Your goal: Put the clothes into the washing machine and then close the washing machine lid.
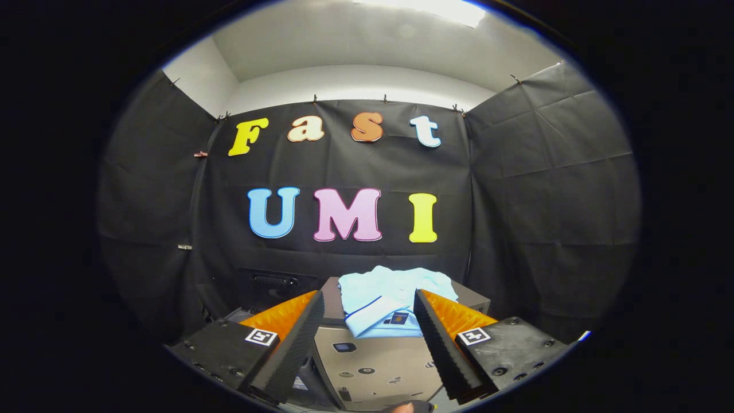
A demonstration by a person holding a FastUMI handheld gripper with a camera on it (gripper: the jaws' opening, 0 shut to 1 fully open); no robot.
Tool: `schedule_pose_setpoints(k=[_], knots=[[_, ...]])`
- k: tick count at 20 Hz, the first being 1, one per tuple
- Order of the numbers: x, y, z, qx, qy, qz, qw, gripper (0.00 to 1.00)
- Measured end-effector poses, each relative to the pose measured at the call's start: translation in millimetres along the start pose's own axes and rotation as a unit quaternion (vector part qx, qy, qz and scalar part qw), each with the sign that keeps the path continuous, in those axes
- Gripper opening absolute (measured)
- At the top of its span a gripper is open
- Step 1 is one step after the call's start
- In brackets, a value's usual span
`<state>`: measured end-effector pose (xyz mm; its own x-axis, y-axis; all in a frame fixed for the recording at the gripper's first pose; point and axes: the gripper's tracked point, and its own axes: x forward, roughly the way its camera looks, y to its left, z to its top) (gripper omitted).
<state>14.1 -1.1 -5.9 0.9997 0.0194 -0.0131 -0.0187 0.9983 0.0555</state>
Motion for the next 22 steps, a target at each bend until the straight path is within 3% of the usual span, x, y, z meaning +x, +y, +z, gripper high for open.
schedule_pose_setpoints(k=[5,11,15,20,22], knots=[[19.7,-1.2,-1.8,0.007,0.005,-0.001,1.0,0.98],[79.4,-21.0,4.8,-0.002,0.028,-0.025,0.999,0.98],[123.0,-31.3,-0.2,0.036,0.07,-0.026,0.997,0.98],[189.7,-66.3,-33.8,0.011,0.139,-0.072,0.988,0.99],[215.4,-65.5,-53.4,0.037,0.179,-0.066,0.981,0.99]])
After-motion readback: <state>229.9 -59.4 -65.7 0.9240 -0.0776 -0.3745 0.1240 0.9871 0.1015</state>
